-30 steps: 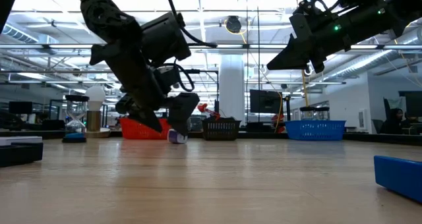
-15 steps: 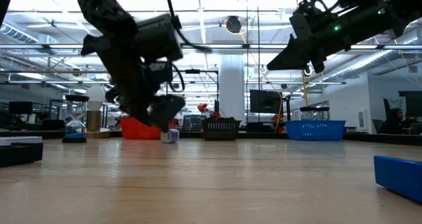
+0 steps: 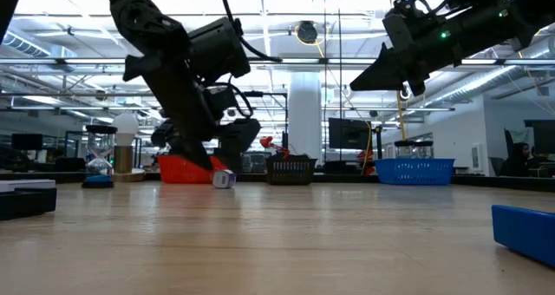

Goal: Pick & Place Office items
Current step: Put the top purple charger adapter into the red bin

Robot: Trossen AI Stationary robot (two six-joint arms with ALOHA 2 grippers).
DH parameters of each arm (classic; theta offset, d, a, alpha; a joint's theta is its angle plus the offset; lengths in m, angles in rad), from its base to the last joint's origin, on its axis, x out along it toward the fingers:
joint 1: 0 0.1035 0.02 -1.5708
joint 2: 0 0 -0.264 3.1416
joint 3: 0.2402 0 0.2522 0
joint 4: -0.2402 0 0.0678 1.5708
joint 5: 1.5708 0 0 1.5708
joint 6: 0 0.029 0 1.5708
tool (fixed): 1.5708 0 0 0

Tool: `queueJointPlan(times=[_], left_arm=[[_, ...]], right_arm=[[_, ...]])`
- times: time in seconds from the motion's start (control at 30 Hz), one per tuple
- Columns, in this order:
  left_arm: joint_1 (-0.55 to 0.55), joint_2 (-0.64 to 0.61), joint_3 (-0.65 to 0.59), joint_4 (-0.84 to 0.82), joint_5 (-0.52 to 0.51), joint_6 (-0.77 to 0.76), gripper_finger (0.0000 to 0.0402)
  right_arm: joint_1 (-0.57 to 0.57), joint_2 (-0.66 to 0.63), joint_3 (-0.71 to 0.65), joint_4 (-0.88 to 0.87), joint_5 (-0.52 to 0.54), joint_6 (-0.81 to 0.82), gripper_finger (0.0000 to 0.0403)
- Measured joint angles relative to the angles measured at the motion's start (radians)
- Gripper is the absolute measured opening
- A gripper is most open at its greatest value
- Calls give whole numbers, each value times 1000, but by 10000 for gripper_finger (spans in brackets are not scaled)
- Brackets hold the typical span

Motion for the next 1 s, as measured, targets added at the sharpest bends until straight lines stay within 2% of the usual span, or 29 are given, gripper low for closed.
queueJointPlan(times=[0.2,0.6,0.83,1.0], left_arm=[[18,24,0,37,20,44,296],[30,26,0,-1,51,67,184],[44,26,0,-21,49,107,143],[44,1,0,-75,36,154,135]], right_arm=[[0,0,0,-1,2,0,1],[0,0,0,-2,2,0,1],[0,0,0,-2,1,-1,1],[0,0,0,-3,1,-3,1]])
